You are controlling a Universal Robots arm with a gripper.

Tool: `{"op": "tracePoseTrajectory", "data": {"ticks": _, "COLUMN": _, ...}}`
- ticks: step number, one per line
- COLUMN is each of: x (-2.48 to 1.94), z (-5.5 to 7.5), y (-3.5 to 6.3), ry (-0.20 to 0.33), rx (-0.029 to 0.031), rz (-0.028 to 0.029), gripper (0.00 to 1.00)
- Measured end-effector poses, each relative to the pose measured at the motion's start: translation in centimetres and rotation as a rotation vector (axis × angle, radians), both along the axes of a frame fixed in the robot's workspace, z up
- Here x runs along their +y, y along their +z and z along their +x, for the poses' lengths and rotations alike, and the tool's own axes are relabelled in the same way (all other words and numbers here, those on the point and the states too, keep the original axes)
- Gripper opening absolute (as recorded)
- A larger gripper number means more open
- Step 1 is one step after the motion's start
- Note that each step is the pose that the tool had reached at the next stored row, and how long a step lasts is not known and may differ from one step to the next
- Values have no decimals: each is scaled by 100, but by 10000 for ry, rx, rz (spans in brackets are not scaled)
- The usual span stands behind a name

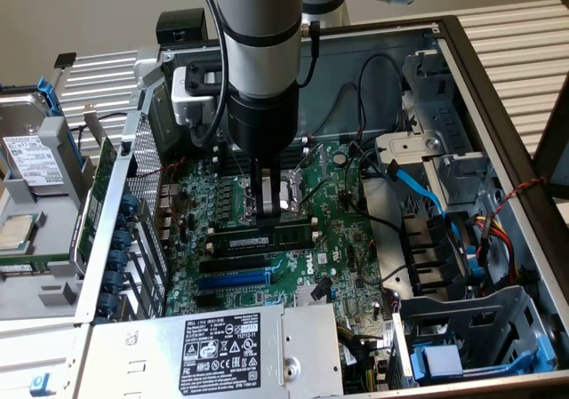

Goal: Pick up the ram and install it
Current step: 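Press down the ram until it locks into place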

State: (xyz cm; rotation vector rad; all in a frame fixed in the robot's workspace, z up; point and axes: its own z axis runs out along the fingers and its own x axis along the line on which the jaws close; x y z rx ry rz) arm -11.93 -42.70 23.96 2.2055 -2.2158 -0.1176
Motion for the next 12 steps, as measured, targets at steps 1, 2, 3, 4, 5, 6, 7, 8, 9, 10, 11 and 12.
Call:
{"op": "tracePoseTrajectory", "data": {"ticks": 1, "x": 0, "z": 0, "y": 0, "ry": 0, "rx": 0, "rz": 0, "gripper": 28}}
{"op": "tracePoseTrajectory", "data": {"ticks": 2, "x": 0, "z": 0, "y": 0, "ry": -1, "rx": 0, "rz": 0, "gripper": 28}}
{"op": "tracePoseTrajectory", "data": {"ticks": 3, "x": 0, "z": 0, "y": 0, "ry": -1, "rx": 0, "rz": 0, "gripper": 28}}
{"op": "tracePoseTrajectory", "data": {"ticks": 4, "x": 0, "z": -2, "y": 0, "ry": -1, "rx": 0, "rz": 0, "gripper": 28}}
{"op": "tracePoseTrajectory", "data": {"ticks": 5, "x": 0, "z": -3, "y": 0, "ry": -1, "rx": 0, "rz": 0, "gripper": 28}}
{"op": "tracePoseTrajectory", "data": {"ticks": 6, "x": 0, "z": -6, "y": 0, "ry": -1, "rx": 0, "rz": 0, "gripper": 28}}
{"op": "tracePoseTrajectory", "data": {"ticks": 7, "x": 0, "z": -13, "y": 0, "ry": -1, "rx": 0, "rz": 0, "gripper": 28}}
{"op": "tracePoseTrajectory", "data": {"ticks": 8, "x": -1, "z": -27, "y": 0, "ry": -1, "rx": 0, "rz": 0, "gripper": 28}}
{"op": "tracePoseTrajectory", "data": {"ticks": 9, "x": 0, "z": -36, "y": 0, "ry": -1, "rx": -1, "rz": 1, "gripper": 25}}
{"op": "tracePoseTrajectory", "data": {"ticks": 10, "x": 0, "z": -41, "y": 0, "ry": 0, "rx": -1, "rz": 0, "gripper": 25}}
{"op": "tracePoseTrajectory", "data": {"ticks": 11, "x": 1, "z": -44, "y": 0, "ry": 0, "rx": -1, "rz": 0, "gripper": 19}}
{"op": "tracePoseTrajectory", "data": {"ticks": 12, "x": 0, "z": -45, "y": 0, "ry": 0, "rx": 0, "rz": 0, "gripper": 13}}
